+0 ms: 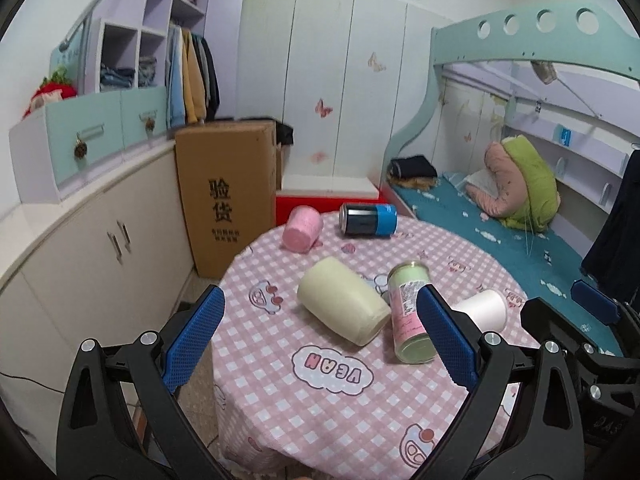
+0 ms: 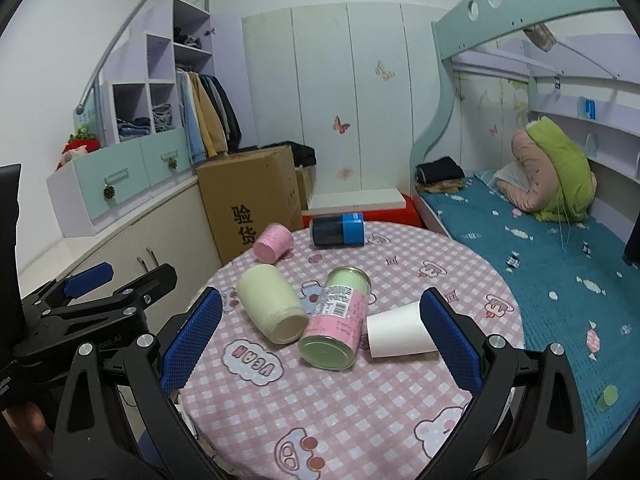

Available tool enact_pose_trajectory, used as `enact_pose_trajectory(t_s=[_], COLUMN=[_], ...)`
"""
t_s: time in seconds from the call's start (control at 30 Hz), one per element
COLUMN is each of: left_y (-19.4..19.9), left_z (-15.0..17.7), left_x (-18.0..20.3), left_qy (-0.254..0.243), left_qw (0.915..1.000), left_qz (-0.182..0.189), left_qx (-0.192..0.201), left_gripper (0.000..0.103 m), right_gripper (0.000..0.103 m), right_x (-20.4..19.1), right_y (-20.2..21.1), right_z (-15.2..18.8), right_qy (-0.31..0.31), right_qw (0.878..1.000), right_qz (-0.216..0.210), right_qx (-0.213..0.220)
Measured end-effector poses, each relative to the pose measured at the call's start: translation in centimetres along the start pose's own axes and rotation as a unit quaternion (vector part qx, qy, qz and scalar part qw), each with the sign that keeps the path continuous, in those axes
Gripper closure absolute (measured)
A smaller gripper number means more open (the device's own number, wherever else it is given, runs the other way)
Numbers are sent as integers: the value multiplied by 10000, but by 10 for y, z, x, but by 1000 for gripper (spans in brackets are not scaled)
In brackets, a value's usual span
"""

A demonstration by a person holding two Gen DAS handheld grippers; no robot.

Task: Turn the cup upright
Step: 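Move the left tool down to the lying pale green cup and grasp it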

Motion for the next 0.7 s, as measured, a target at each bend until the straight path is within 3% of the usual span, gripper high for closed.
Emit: enact_pose_trajectory(t_s=[0.47,0.7], left_y=[-119,-161], left_z=[12,18], left_x=[7,11], left_qy=[314,586], left_qw=[9913,9853], left_qz=[-134,-148], left_qx=[-1272,-1600], left_gripper=[6,6], right_gripper=[7,7], right_x=[39,55], right_y=[-89,-120], right_z=[19,30], right_qy=[-330,-478], right_qw=[9971,9948], right_qz=[148,104], right_qx=[-668,-893])
Point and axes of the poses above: each gripper's, at about its wrist camera, not at the fingertips, and y roughly against the way its jaws point, x to its right, z to its underside, the point moved 3 cm from there along -y, roughly the way its jaws point, and after that the axes turned 8 degrees about y, right-handed, at the moved point
